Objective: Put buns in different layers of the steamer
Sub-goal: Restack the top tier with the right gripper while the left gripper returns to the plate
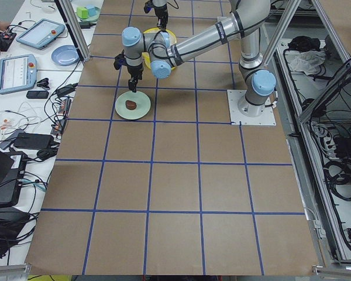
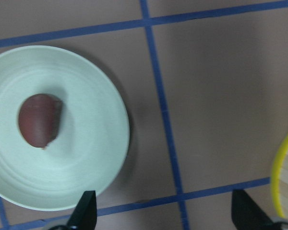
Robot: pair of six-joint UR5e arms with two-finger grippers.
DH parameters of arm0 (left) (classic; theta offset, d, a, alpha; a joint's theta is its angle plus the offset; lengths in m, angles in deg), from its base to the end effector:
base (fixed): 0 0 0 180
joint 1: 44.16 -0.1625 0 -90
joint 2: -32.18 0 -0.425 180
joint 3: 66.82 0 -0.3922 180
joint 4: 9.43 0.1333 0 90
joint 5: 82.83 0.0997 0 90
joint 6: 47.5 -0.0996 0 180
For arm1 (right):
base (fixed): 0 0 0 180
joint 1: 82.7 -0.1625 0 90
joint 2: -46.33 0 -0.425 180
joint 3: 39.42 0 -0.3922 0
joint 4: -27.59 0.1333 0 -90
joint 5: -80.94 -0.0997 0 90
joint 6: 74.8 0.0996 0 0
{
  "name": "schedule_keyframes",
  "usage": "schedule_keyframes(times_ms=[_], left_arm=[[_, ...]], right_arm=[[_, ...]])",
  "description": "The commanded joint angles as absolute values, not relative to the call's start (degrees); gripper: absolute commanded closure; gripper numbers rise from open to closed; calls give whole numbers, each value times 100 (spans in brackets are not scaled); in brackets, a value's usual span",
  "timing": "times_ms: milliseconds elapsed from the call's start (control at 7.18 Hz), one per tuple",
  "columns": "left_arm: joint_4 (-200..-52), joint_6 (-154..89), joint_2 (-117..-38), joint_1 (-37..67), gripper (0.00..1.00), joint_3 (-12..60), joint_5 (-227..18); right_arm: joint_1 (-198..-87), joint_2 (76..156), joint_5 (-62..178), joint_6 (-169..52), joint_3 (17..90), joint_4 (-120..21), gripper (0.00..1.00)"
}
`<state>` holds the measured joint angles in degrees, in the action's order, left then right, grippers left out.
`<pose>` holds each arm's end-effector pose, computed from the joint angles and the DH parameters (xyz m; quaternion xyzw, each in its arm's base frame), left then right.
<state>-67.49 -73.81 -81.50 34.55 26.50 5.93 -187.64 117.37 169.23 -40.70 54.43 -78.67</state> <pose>-0.0099 -0.6424 0.2830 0.1310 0.9904 -0.0443 0.0037 0.2831 -0.5323 0.3021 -0.1670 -0.9842 -0.0582 0.0102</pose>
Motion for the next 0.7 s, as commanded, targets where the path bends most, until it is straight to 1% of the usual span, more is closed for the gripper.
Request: schedule_keyframes(times_ms=[0, 278, 418, 557], left_arm=[[-5684, -7589, -8732, 3379, 0, 2634, 691], [-5181, -7589, -9137, 3379, 0, 2634, 656], [-5179, -7572, -9270, 3379, 2, 2634, 708], [-5214, -7606, -9297, 3379, 48, 2634, 726]], right_arm=[[-18808, 11638, 16961, -4270, 5445, -7920, 100], [-18790, 11550, 17207, -4788, 5497, -7920, 100], [-18782, 11550, 17199, -4799, 5506, -7920, 100], [-18781, 11541, 17208, -4808, 5533, -7903, 100]])
